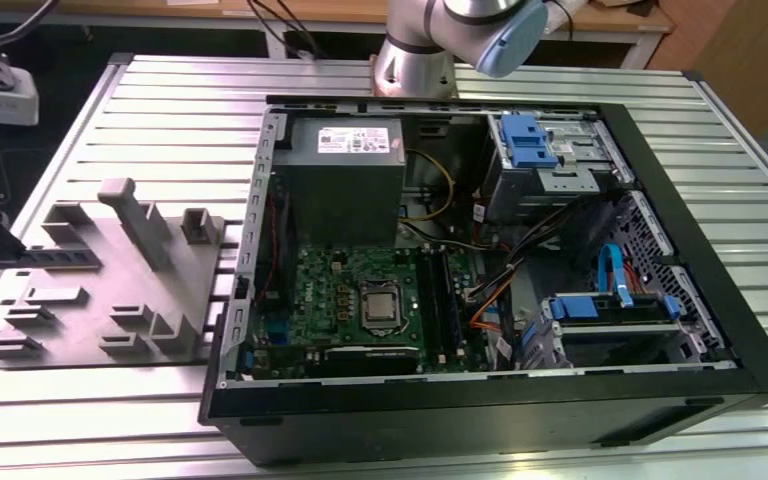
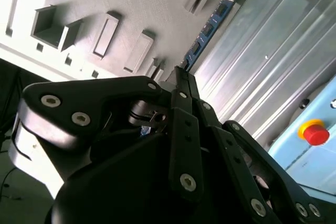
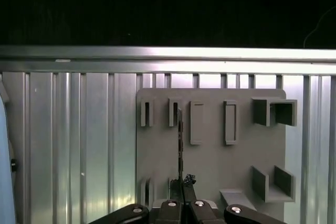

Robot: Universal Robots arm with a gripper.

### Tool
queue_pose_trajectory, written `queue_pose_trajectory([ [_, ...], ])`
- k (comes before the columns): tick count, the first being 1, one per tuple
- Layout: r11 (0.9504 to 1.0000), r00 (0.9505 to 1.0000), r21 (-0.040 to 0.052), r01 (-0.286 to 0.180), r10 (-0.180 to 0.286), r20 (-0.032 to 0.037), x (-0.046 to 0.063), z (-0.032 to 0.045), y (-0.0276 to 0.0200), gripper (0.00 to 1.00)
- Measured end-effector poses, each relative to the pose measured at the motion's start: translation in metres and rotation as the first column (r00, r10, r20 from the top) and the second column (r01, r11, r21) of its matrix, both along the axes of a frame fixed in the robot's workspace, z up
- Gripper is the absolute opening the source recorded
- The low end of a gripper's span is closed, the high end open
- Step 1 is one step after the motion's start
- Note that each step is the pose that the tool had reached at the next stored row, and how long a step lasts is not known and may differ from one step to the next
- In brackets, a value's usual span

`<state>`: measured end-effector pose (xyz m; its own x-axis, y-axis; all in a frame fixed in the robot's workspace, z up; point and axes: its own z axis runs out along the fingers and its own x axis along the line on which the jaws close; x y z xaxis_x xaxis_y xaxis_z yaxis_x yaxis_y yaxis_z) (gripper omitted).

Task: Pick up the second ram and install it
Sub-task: 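Pick up the second ram and move it above second insertion slot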

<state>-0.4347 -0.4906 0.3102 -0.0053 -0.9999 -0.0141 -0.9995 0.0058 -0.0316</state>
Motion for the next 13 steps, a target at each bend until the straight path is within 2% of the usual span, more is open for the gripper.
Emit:
queue_pose_trajectory([
  [8, 1.0000, 1.0000, -0.0029, 0.000, 0.000, 0.0024, 0.000, 0.0187, 0.0000, 0.11],
  [13, 0.9999, 1.0000, -0.0142, 0.000, 0.000, 0.0039, 0.000, 0.0320, 0.0002, 0.11],
])
